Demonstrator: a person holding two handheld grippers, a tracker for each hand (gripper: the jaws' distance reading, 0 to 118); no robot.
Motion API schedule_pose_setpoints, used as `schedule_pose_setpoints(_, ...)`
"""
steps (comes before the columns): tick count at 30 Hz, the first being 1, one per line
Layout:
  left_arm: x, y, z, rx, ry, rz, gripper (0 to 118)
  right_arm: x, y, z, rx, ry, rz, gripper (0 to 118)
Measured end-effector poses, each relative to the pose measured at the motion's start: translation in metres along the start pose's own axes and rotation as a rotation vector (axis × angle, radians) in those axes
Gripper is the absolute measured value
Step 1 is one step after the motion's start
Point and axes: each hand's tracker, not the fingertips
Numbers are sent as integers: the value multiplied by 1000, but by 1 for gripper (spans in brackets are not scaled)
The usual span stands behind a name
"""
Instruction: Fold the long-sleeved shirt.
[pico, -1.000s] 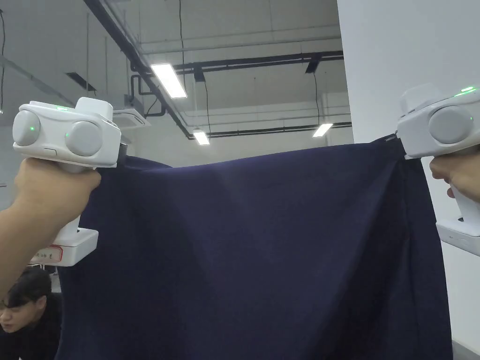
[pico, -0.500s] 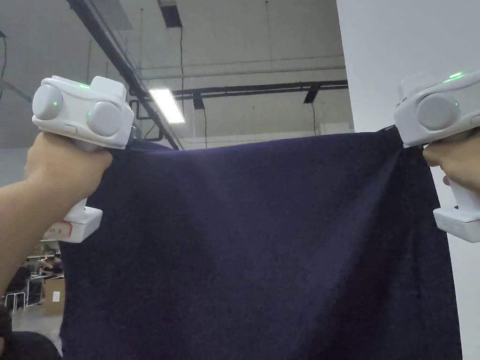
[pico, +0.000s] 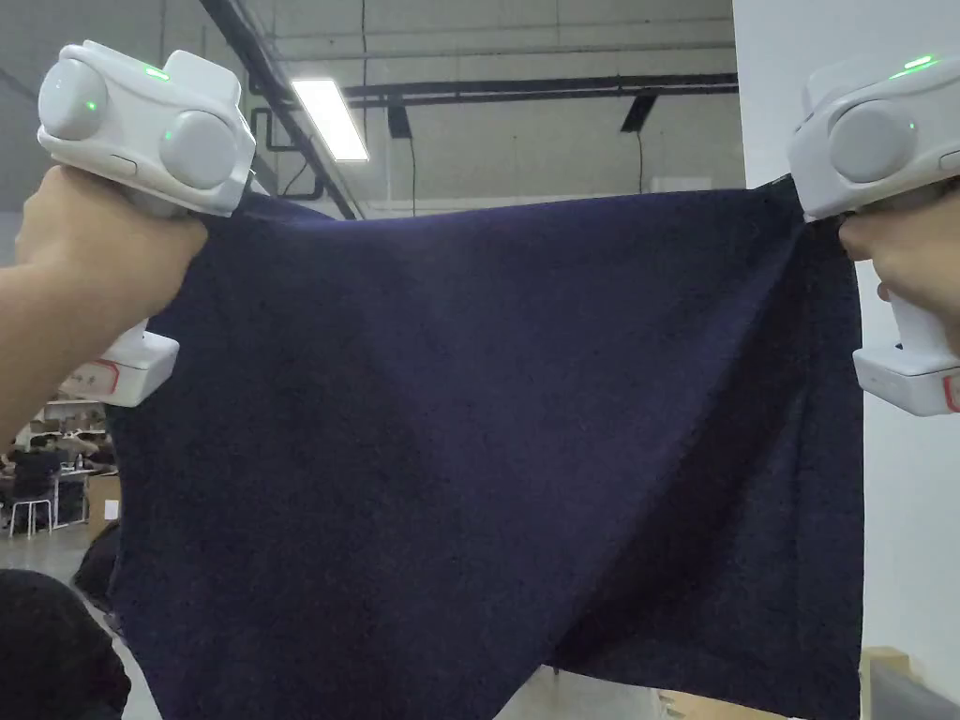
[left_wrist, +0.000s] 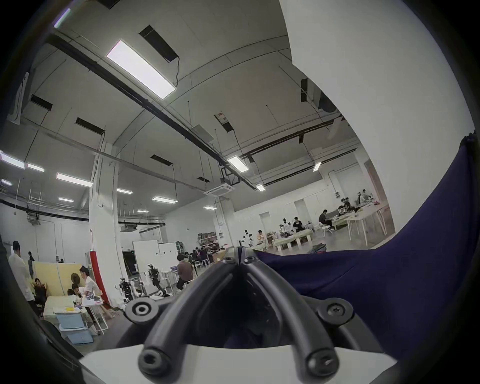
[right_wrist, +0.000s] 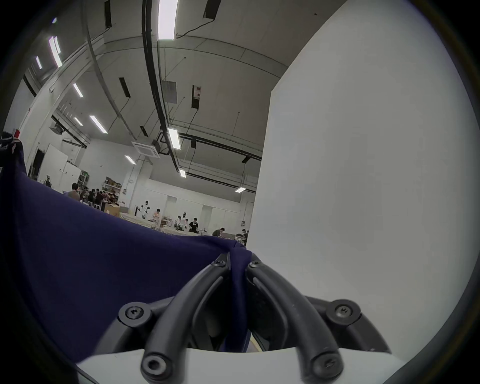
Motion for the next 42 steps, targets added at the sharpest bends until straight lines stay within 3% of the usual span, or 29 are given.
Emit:
schedule_pose_setpoints(13, 24, -66, -44, -34, -22, -33, 2, -35, -54, -36, -33, -11, 41, 7)
schedule_pose_setpoints(22, 27, -102, -7, -127, -76, -100, 2, -33, -106, -10, -127, 53, 19, 7)
schedule_pose_setpoints(25, 24, -119, 22, -179, -106, -177, 2, -31, -125, 13, -170, 88, 36, 7)
schedule_pose_setpoints(31, 4, -152, 104, -314, -173, -196, 2, -20, -165, 74, -263, 191, 47, 7)
schedule_pose_setpoints(37, -3, -222, 230, -520, -281, -212, 2, -3, -238, 163, -407, 286, 31, 7)
schedule_pose_setpoints(42, -10, -291, 332, -686, -362, -188, 2, 13, -311, 252, -522, 383, 94, 7)
